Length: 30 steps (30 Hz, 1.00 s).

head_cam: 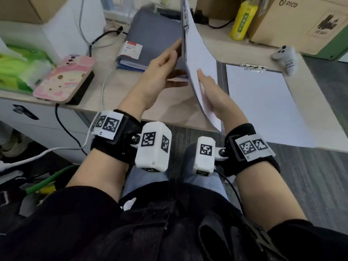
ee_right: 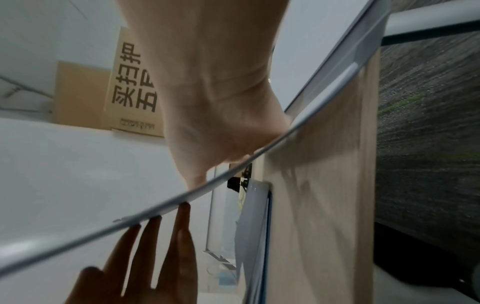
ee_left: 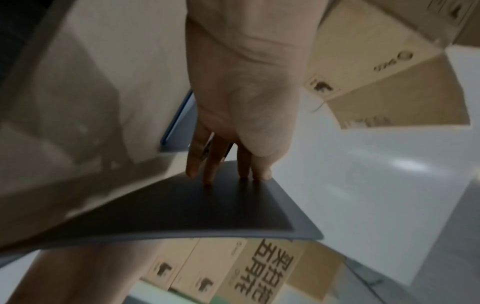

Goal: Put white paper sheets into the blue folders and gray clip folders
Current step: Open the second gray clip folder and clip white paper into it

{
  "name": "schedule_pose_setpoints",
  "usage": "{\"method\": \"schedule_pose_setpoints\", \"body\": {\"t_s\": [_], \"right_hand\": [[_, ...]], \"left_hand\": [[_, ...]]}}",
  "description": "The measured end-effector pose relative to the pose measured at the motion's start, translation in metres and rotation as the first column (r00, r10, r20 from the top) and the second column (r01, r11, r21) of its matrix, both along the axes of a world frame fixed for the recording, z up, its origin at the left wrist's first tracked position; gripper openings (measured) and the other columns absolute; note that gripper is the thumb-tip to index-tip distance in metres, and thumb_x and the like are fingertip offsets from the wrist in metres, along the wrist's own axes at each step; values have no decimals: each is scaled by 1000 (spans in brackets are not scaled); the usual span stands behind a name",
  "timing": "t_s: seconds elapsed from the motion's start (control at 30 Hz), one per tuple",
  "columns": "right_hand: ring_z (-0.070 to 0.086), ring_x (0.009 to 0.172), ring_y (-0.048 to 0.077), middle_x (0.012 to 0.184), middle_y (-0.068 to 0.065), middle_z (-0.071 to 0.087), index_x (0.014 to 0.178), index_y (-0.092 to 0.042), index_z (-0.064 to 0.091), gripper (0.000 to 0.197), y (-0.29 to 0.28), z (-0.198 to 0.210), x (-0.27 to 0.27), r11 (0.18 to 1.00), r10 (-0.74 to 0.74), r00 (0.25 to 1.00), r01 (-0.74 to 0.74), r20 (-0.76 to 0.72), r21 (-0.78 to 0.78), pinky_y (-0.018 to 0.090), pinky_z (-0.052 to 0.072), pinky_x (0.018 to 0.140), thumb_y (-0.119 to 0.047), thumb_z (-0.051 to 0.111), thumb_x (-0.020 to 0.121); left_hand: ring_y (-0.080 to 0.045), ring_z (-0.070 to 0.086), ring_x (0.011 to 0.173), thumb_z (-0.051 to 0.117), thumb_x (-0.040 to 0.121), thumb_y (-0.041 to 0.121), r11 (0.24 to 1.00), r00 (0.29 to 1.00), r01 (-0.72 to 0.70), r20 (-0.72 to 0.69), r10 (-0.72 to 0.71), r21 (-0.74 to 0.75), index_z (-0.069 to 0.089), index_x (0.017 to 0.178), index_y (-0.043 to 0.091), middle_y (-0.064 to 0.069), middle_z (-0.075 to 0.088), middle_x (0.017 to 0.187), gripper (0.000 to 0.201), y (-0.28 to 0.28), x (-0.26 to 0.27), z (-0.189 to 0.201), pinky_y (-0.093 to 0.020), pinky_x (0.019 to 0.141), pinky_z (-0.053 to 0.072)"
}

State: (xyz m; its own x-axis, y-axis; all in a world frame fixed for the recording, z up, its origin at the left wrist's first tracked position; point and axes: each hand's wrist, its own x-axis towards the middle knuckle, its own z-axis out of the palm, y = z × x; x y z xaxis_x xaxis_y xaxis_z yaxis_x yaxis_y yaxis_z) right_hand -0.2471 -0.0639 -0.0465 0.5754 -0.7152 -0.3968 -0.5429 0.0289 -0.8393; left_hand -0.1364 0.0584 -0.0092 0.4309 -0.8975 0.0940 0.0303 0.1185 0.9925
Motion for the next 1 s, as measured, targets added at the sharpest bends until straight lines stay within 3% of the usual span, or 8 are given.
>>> {"method": "schedule_pose_setpoints", "body": {"t_s": [0.1,0.17,0.23,0.37,0.53,0.73,0.9,1.0], "right_hand": [[57,117,9,125,-9,60,123,-30,55,51,-6,4,-23,999,-33,967,24,253,40,41,45,101,-65,45,88],[64,79,-5,96,-12,60,108,-24,55,20,1,18,-38,992,-115,913,83,392,97,16,53,75,-30,36,102],[61,74,-7,91,-12,59,119,-16,50,25,0,17,-52,981,-194,838,153,510,123,11,51,69,-14,32,102],[57,105,18,96,-3,68,107,-15,56,29,-1,26,-75,948,-312,608,145,730,285,36,40,105,-19,28,102],[54,89,26,88,8,58,91,-11,55,21,-14,28,-113,899,-431,366,253,825,358,37,43,87,-20,37,92],[48,102,26,113,10,52,106,-17,54,34,-38,14,-153,715,-644,61,402,763,572,40,42,95,-42,50,83],[57,109,28,110,5,61,113,-18,57,38,-43,-1,-185,577,-727,-107,439,678,688,34,47,91,-40,31,98],[60,85,21,91,1,63,94,-18,59,34,-43,-8,-197,450,-782,-180,501,597,740,25,52,70,-38,33,99]], "left_hand": [[-3,62,105,31,103,21,992,989,121,88,-117,-41,31,138,36,11,47,136,38,-12,-27,8,-30,94,52],[-3,55,120,29,104,21,978,967,205,158,-198,-30,31,142,31,12,42,144,40,-21,-44,11,-32,103,46],[-5,47,130,30,104,23,966,943,257,214,-254,10,35,144,27,11,38,149,40,-30,-54,9,-33,107,41],[-6,33,139,30,104,23,946,917,317,232,-324,66,36,143,23,13,32,153,40,-49,-77,3,-13,97,41],[-3,28,140,35,102,12,932,878,343,312,-363,121,40,141,11,4,31,153,40,-72,-104,-7,-4,97,34],[-7,30,140,40,99,9,896,807,343,401,-434,281,48,136,11,1,34,152,37,-96,-129,-23,-16,108,30],[-17,14,147,44,98,11,872,754,290,467,-462,395,50,135,13,1,34,152,38,-107,-141,-35,-34,121,6],[-18,10,148,46,96,11,885,778,238,467,-421,401,53,133,15,4,39,150,37,-113,-143,-43,-31,119,7]]}}
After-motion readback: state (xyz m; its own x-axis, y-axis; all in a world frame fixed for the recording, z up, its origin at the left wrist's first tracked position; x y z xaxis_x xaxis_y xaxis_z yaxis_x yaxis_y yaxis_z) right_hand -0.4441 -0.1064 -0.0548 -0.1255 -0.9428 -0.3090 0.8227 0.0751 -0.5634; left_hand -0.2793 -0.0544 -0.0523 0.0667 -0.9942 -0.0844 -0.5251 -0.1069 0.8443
